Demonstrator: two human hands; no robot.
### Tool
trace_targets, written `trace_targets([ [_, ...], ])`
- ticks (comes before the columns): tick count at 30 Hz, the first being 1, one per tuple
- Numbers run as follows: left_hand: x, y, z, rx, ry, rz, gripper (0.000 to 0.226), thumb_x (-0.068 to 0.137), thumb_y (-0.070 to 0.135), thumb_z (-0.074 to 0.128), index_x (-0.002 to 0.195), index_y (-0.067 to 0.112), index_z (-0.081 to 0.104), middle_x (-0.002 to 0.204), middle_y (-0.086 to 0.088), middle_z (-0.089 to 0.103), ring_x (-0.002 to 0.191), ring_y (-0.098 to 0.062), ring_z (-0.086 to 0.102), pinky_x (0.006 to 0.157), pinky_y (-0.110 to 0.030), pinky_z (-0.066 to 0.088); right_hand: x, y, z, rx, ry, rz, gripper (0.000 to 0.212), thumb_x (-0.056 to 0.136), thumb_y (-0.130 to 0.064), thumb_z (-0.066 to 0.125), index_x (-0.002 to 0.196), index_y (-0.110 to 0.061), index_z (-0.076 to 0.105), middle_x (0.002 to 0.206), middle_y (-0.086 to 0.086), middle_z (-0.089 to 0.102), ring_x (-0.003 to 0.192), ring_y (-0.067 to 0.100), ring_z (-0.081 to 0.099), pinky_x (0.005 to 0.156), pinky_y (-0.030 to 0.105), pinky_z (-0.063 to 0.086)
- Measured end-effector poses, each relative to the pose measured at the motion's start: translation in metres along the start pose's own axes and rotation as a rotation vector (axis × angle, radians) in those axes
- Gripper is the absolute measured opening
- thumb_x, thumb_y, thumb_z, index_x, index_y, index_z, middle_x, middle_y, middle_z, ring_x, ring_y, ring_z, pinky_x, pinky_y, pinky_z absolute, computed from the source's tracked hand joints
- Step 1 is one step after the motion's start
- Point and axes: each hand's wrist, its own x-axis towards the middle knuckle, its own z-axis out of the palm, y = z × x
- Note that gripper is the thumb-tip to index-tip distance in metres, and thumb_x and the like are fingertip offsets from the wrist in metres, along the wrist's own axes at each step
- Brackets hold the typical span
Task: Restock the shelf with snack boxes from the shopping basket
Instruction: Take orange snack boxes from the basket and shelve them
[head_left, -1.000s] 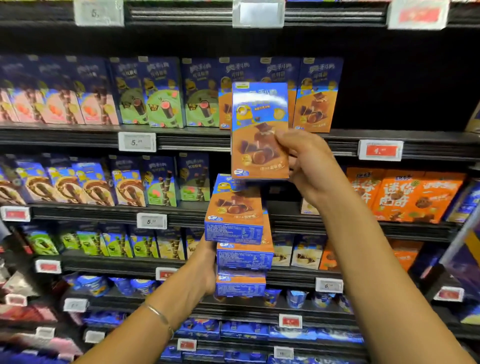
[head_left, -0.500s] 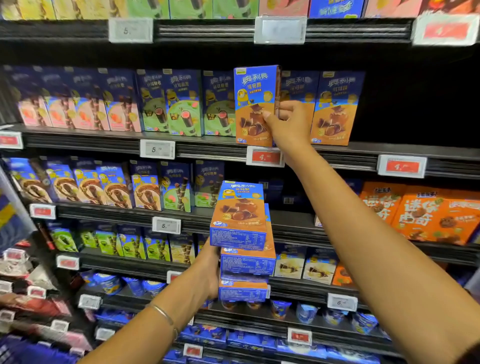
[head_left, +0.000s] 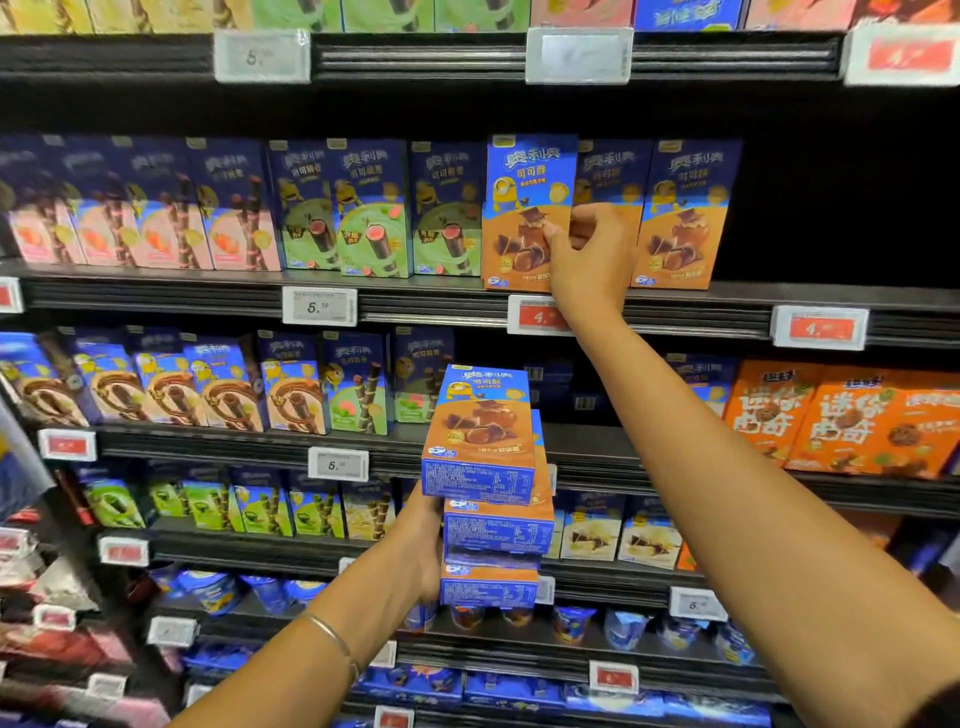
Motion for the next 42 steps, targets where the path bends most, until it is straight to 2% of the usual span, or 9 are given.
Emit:
trace_targets([
  [2,0.000,0.001,-0.002,0.013,-0.020,-0.003,0.070,0.101,0.057,0.053,0.055,0.010,0.078,0.078,-0.019,0.079,0.060,-0.039,0.076,0.047,-0.047,0.060,0.000,0.000,0.003,-0.009,0.006,0.002,0.018,0.095,-0.027,0.070,0.108,-0.017,0.066,0.111,0.000,0.063,0.099,0.013,0.063,0.081,0.021,0.052],
  [12,0.006,0.000,-0.011,0.030,-0.043,-0.023,0.069,0.099,0.059,0.054,0.058,0.010,0.080,0.081,-0.019,0.080,0.064,-0.039,0.078,0.051,-0.049,0.061,-0.001,-0.002,0.008,-0.035,0.038,0.005,0.013,0.092,-0.027,0.073,0.100,-0.021,0.065,0.102,-0.004,0.067,0.100,0.011,0.063,0.079,0.018,0.050],
  [17,0.008,0.001,-0.011,0.032,-0.046,-0.022,0.069,0.100,0.058,0.054,0.058,0.010,0.080,0.080,-0.019,0.079,0.063,-0.040,0.077,0.050,-0.051,0.061,-0.001,-0.004,0.014,-0.069,0.047,-0.003,0.022,0.092,-0.027,0.074,0.109,-0.015,0.068,0.104,-0.004,0.067,0.091,0.004,0.060,0.063,0.004,0.041],
  [24,0.011,-0.001,-0.013,0.025,-0.045,-0.008,0.070,0.103,0.055,0.052,0.055,0.011,0.079,0.078,-0.018,0.079,0.061,-0.038,0.077,0.049,-0.047,0.060,-0.012,-0.008,0.006,-0.068,0.019,0.045,0.039,0.090,-0.034,0.075,0.122,-0.014,0.062,0.117,0.001,0.062,0.101,0.009,0.060,0.085,0.023,0.053],
  [28,0.014,-0.003,-0.017,0.013,-0.043,0.000,0.071,0.103,0.055,0.051,0.055,0.011,0.079,0.077,-0.017,0.079,0.061,-0.037,0.077,0.048,-0.048,0.060,-0.058,-0.012,-0.019,0.005,0.057,0.008,0.024,0.088,-0.040,0.074,0.100,-0.022,0.062,0.087,-0.006,0.061,0.085,0.010,0.060,0.074,0.014,0.045],
  [31,0.016,-0.006,-0.020,-0.009,-0.047,-0.004,0.072,0.103,0.057,0.051,0.055,0.011,0.079,0.077,-0.018,0.079,0.060,-0.038,0.077,0.047,-0.048,0.060,-0.096,-0.004,-0.034,-0.045,-0.205,0.142,0.022,0.085,-0.045,0.075,0.089,-0.024,0.067,0.077,-0.013,0.062,0.072,0.000,0.060,0.064,0.015,0.045],
  [34,0.017,-0.008,-0.020,-0.014,-0.051,-0.005,0.071,0.102,0.059,0.052,0.058,0.011,0.081,0.080,-0.019,0.079,0.062,-0.039,0.077,0.047,-0.048,0.060,-0.124,0.009,-0.041,-0.162,-0.494,0.294,0.050,0.083,-0.064,0.070,0.106,-0.020,0.066,0.096,-0.007,0.066,0.088,0.004,0.063,0.069,0.022,0.048],
  [38,0.020,-0.011,-0.019,-0.024,-0.058,-0.008,0.071,0.101,0.061,0.052,0.061,0.011,0.082,0.084,-0.020,0.080,0.064,-0.040,0.077,0.047,-0.050,0.060,-0.139,0.017,-0.047,-0.229,-0.614,0.377,0.064,0.082,-0.073,0.063,0.100,-0.011,0.062,0.089,-0.002,0.068,0.091,0.020,0.069,0.072,0.035,0.051],
  [42,0.021,-0.016,-0.019,-0.026,-0.061,-0.004,0.067,0.099,0.060,0.055,0.064,0.011,0.084,0.085,-0.020,0.080,0.065,-0.041,0.078,0.049,-0.051,0.060,-0.146,0.020,-0.048,-0.311,-0.720,0.400,0.067,0.078,-0.078,0.063,0.090,-0.013,0.069,0.074,-0.006,0.076,0.072,0.010,0.073,0.067,0.033,0.058],
])
